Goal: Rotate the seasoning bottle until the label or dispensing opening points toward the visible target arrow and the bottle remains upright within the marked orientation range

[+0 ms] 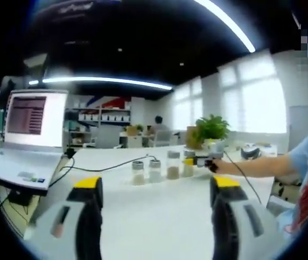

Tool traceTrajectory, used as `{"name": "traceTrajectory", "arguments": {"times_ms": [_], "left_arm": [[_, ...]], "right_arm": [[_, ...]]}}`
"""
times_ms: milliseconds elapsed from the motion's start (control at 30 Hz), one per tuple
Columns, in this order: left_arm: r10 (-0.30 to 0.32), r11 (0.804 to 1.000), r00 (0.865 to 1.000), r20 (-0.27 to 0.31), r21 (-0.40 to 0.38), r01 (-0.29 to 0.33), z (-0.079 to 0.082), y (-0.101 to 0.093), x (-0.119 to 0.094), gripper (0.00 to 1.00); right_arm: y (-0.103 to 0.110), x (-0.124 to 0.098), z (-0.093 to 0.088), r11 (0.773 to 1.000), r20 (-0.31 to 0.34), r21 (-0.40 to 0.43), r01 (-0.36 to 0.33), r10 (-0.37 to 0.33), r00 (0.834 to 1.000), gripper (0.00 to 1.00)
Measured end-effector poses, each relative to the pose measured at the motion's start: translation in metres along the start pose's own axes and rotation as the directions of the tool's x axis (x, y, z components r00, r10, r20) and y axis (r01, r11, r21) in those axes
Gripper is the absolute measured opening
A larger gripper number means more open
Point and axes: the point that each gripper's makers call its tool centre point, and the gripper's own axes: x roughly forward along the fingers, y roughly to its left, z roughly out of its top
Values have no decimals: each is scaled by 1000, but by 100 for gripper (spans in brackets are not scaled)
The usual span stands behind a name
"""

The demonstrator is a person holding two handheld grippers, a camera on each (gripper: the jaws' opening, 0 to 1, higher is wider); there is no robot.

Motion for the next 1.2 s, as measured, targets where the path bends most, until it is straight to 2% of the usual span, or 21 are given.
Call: {"name": "traceTrajectory", "arguments": {"times_ms": [200, 433, 467, 667, 767, 833, 900, 933, 1200], "left_arm": [[12, 1000, 1000, -1, 6, -12, -1, 1, 2, 86], [-9, 1000, 1000, -16, -12, 8, -7, 0, 5, 86], [-9, 1000, 1000, -18, -13, 9, -8, 0, 5, 86], [-6, 1000, 1000, -22, -19, 6, -10, 0, 6, 85], [-9, 1000, 1000, -26, -22, 8, -12, -1, 7, 85], [-13, 1000, 999, -29, -21, 13, -13, -3, 7, 85], [-16, 1000, 999, -29, -22, 15, -14, -4, 7, 85], [-16, 1000, 999, -30, -23, 16, -14, -5, 8, 85], [-32, 999, 999, -34, -28, 31, -16, -9, 9, 85]], "right_arm": [[6, -5, 1, 1000, 14, -3, 19, -19, 1000, 42], [20, -21, 2, 1000, 28, 0, 4, -4, 1000, 42], [14, -20, 4, 1000, 41, 11, -1, 1, 999, 42], [14, -21, 11, 998, 42, -15, -68, 69, 997, 42], [21, -29, 16, 995, 53, -14, -103, 103, 993, 42], [28, -33, 21, 988, 72, 6, -156, 155, 985, 42], [34, -38, 22, 984, 64, 20, -176, 174, 983, 42], [38, -41, 22, 981, 58, 0, -192, 192, 980, 42], [57, -61, 19, 972, 38, -27, -233, 234, 972, 42]]}}
